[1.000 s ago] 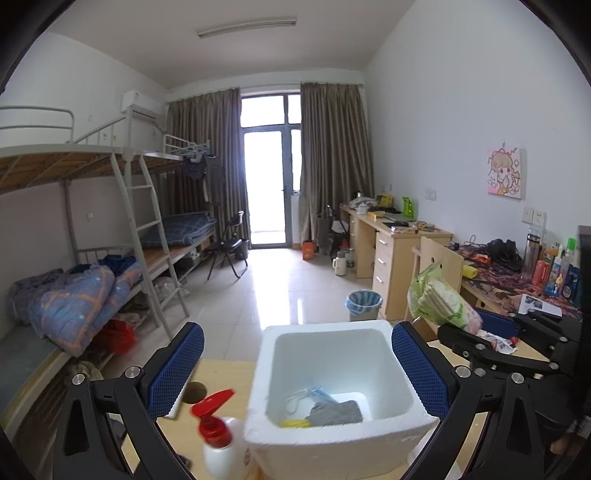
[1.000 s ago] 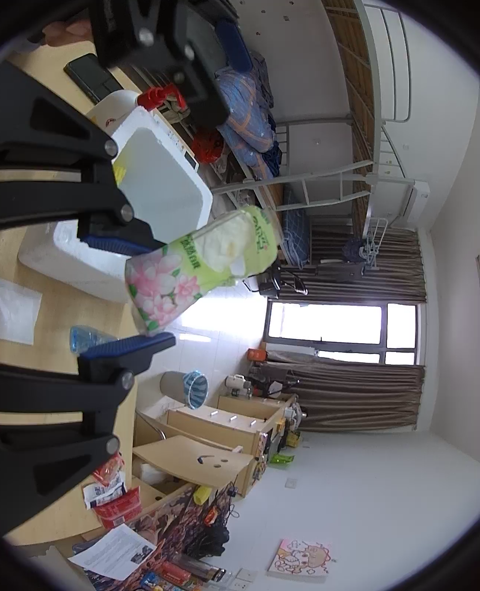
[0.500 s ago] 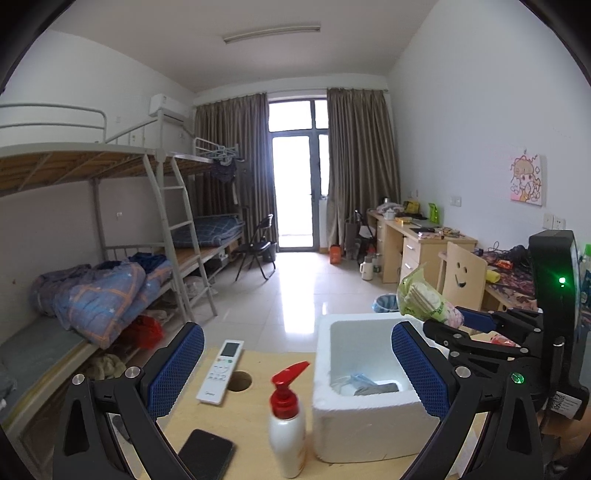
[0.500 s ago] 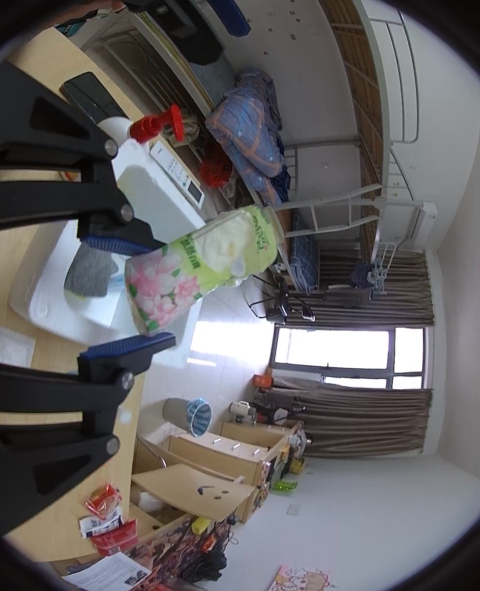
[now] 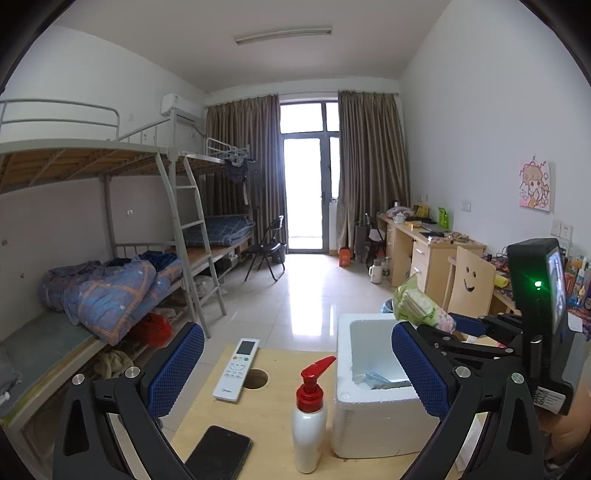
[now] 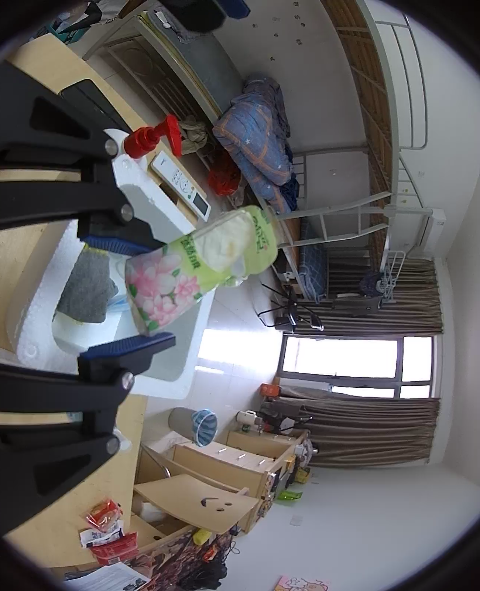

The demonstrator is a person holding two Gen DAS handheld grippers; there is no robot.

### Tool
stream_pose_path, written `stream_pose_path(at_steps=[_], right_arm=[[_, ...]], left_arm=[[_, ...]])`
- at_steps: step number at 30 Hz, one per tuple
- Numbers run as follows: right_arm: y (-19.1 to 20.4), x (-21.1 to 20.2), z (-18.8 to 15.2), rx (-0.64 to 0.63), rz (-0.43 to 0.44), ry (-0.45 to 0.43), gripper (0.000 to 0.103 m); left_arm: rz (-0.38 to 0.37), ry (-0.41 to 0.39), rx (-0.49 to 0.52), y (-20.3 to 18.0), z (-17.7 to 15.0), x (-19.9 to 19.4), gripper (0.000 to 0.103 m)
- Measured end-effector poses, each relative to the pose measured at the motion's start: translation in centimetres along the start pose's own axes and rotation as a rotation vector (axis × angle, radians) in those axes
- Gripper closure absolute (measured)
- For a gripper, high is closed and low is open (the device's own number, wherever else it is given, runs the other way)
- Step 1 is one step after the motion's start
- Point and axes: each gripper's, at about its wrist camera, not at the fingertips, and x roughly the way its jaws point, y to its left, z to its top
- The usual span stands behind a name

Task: Organize soft objects
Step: 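Lower the wipes pack into the foam box and open the right tool, then move both tools back from the box toward the white foam tube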

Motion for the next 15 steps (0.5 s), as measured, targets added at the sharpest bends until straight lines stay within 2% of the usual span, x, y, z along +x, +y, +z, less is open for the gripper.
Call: stream_pose_path(at_steps=[2,3,5,15], right_arm=[[0.0,0.3,-0.1,0.001,-0.004,0.008,0.051],[0.0,0.4,-0.1,-0.001,-0.009,0.012,0.040],[0.2,0.4,-0.1,0.006,-0.005,0.010,0.029],[-0.1,-0.6,-0.5,0.011,-0.005,-0.003,0.021]], left_arm=[[0.000,-0.001,0.002,-0.1,0.0,0.0,0.001],[-0.001,0.001,0.001,-0.1,-0.1,-0.1,0.001],[0.000,-0.001,0.001,-0.1,-0.1,-0.1,0.001],[-0.010,0.000,0.004,-0.5,-0.1,0.0,0.001]])
